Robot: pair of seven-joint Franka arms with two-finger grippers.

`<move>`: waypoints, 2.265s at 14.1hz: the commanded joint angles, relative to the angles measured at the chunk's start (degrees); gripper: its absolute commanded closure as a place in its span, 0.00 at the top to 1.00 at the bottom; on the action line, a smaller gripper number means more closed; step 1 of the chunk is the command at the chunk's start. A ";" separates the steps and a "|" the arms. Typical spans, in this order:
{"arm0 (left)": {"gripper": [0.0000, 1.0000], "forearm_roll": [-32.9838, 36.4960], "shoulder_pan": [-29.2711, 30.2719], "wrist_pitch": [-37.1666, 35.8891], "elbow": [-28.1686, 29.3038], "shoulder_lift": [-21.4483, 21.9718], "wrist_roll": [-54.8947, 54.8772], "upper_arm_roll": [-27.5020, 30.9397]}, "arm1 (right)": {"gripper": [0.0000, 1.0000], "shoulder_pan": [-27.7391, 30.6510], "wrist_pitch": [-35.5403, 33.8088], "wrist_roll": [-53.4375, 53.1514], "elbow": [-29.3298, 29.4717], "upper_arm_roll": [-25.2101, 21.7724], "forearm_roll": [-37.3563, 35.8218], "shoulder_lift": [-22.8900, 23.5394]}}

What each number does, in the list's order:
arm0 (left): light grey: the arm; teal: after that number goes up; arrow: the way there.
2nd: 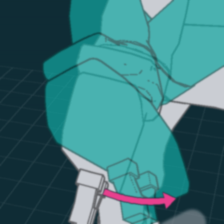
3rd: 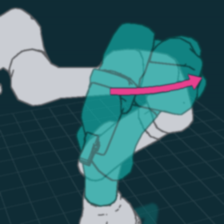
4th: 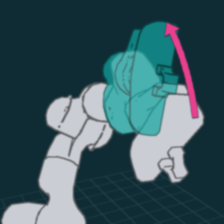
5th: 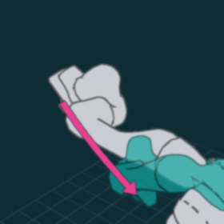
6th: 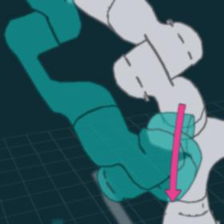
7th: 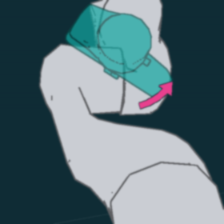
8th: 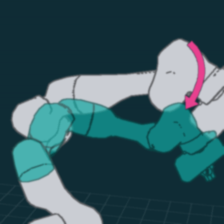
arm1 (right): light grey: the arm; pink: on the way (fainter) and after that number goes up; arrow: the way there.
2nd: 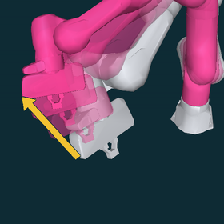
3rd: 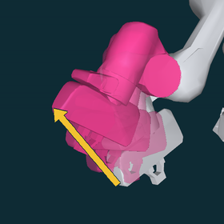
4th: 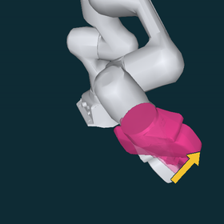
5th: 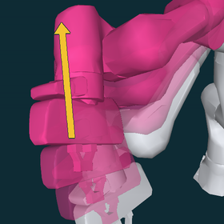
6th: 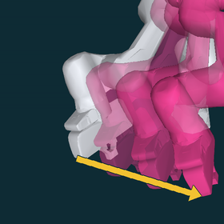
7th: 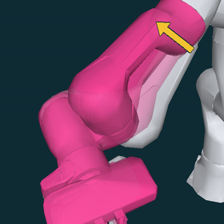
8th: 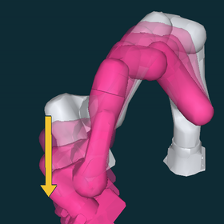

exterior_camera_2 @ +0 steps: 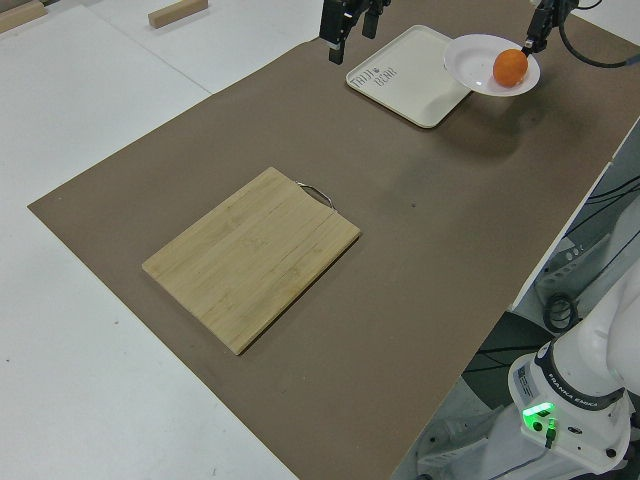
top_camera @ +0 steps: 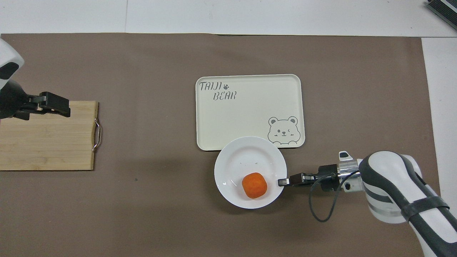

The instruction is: Place orange and plate with both arms

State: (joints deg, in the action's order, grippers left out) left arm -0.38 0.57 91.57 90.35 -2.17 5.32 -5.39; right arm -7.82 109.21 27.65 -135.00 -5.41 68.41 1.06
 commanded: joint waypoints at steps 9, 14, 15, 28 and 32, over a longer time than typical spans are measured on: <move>1.00 0.55 0.66 0.54 0.09 0.15 -0.48 -0.41 | 0.00 -0.53 2.31 -12.27 30.05 0.84 5.33 21.68; 1.00 0.55 0.66 0.54 0.09 0.15 -0.48 -0.41 | 0.00 -2.03 4.52 -4.11 26.56 0.84 4.98 22.94; 1.00 0.55 0.66 0.54 0.09 0.15 -0.48 -0.41 | 0.00 -2.11 4.52 -2.79 25.07 0.84 4.89 22.32; 1.00 0.55 0.66 0.54 0.09 0.15 -0.48 -0.41 | 0.00 -0.71 4.69 1.79 19.07 0.66 1.64 19.76; 1.00 0.55 0.66 0.54 0.09 0.15 -0.48 -0.41 | 0.00 -0.53 4.70 2.58 19.25 0.66 1.64 20.64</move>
State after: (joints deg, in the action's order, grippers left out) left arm -0.38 0.57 91.57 90.35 -2.17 5.32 -5.39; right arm -9.12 113.82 28.44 -115.30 -5.17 70.58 22.24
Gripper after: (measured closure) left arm 0.000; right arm 0.960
